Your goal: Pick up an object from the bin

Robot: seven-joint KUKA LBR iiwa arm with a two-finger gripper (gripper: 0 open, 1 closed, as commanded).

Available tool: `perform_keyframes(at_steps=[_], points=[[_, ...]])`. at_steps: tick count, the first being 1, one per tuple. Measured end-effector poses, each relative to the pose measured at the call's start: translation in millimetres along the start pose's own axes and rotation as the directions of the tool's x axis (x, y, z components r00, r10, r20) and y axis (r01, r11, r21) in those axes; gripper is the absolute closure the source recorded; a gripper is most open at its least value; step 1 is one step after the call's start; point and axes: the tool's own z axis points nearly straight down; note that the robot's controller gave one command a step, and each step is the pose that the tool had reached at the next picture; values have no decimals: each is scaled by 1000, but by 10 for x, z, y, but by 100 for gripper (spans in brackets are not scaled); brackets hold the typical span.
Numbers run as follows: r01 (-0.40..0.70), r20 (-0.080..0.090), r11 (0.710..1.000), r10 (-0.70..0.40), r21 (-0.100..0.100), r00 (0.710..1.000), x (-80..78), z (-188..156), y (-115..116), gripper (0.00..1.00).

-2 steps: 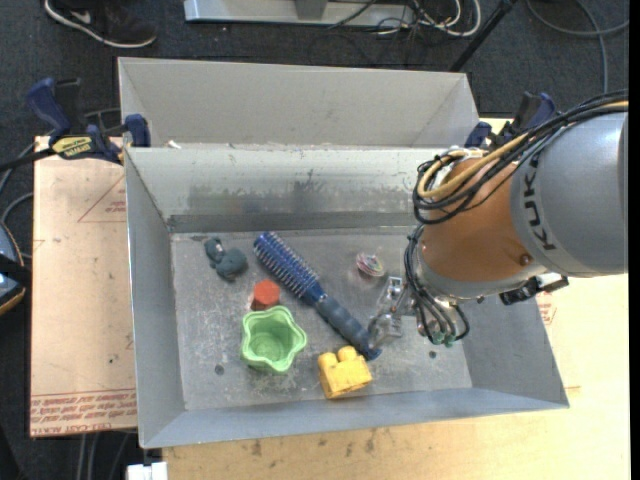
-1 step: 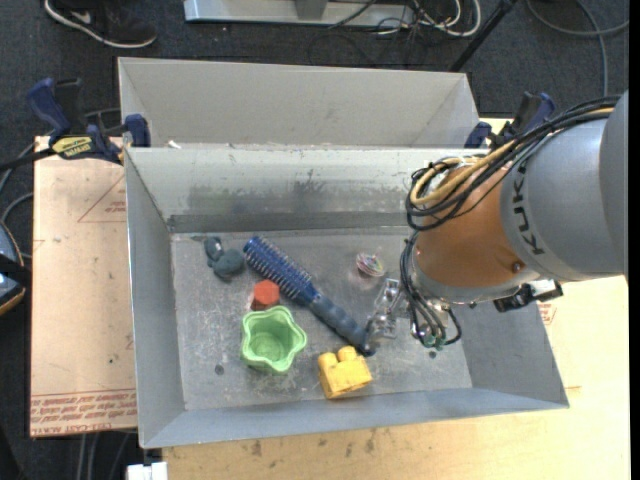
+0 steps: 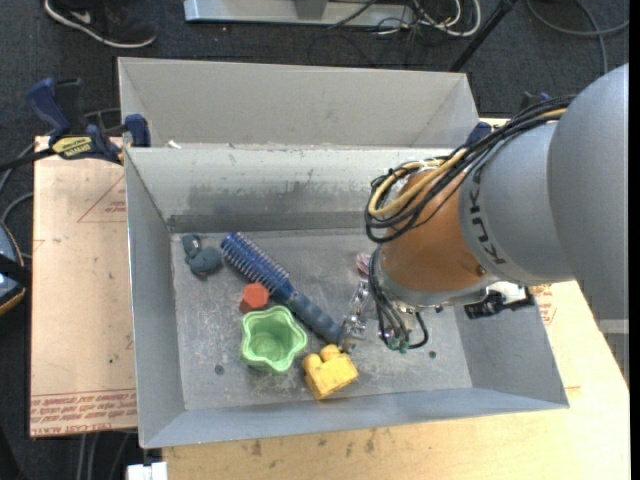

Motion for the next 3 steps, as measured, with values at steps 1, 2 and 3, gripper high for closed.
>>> perform_keyframes(at_steps=[1,2,3], points=[[1,18,1000,-1,-20,1000,-17,20,92,0],[4,-8,1000,-4,-9,1000,67,93,61,100],[211,-23,977,-211,-9,977,52,-222,30,100]])
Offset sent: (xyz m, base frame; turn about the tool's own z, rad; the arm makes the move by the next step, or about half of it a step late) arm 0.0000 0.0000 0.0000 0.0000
